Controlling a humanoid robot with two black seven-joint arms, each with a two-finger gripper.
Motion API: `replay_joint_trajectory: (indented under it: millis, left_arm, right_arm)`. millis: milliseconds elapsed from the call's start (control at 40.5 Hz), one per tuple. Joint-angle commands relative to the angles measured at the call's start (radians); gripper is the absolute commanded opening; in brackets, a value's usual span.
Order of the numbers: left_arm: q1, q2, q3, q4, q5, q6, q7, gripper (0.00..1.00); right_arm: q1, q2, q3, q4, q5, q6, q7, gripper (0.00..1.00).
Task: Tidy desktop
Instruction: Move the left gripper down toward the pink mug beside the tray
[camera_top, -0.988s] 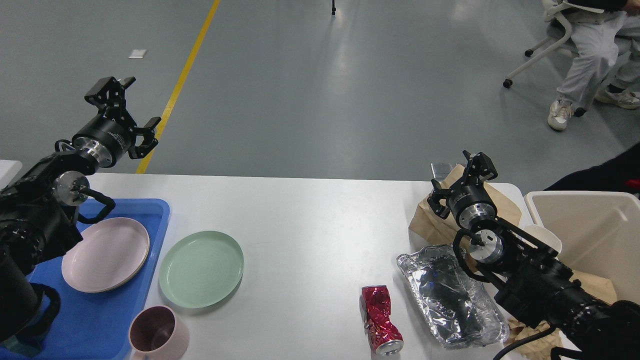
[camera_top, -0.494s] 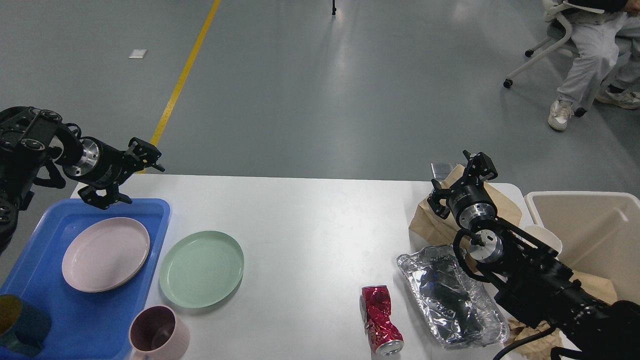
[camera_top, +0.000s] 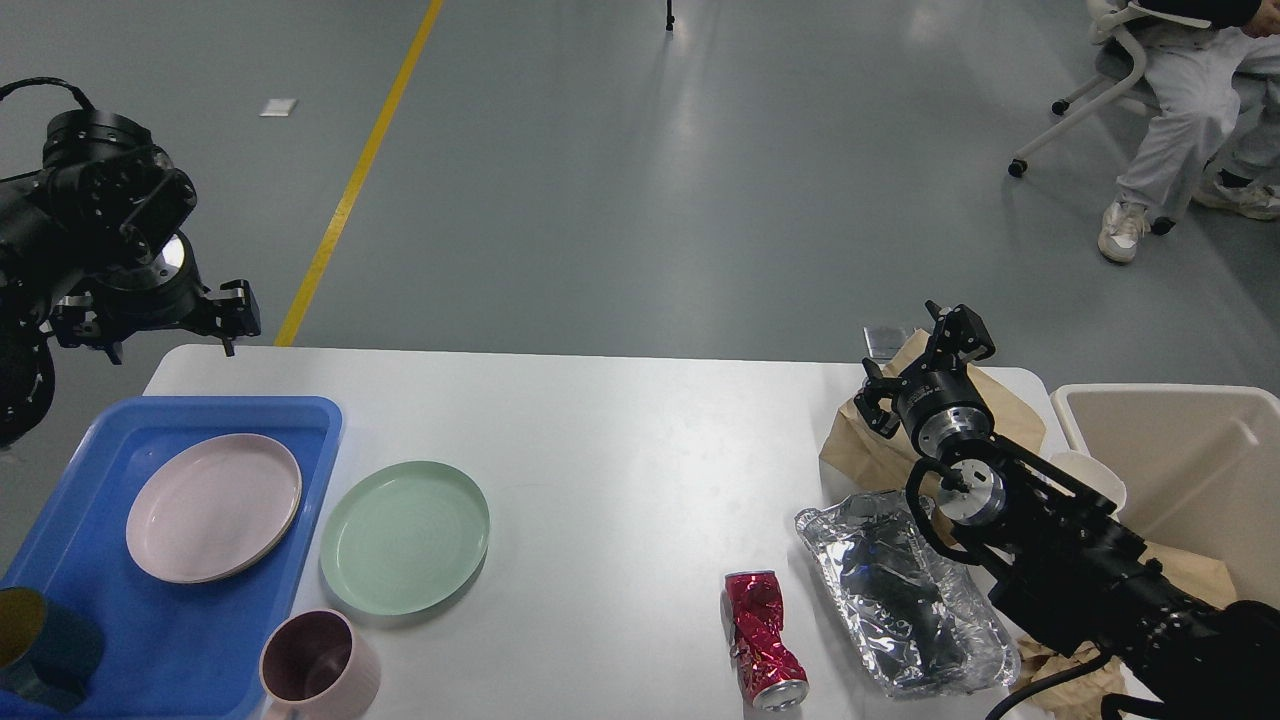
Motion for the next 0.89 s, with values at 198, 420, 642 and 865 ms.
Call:
replay_joint_trajectory:
  millis: [198,420,642,865]
  left_arm:
    - [-0.12,-0.038,0.019,-0.349,0.002,0.0,-0.001,0.97]
    - [-0.14,-0.043,0.026,-0.567,0.008,0.0,0.004,0.97]
    - [-0.104,-0.032,0.036,-0.604,0.023,0.0,0.004,0.97]
    - [-0.051,-0.038,0.034,-0.606,0.023,0.0,0.001,0.97]
  right_arm:
    - [0.0,0.0,0.0,0.0,0.0,0.0,0.0,1.0]
    - [0.0,0.0,0.0,0.0,0.0,0.0,0.0,1.0]
    - [0.0,0.0,0.0,0.0,0.0,0.0,0.0,1.0]
    - [0.0,0.0,0.0,0.0,0.0,0.0,0.0,1.0]
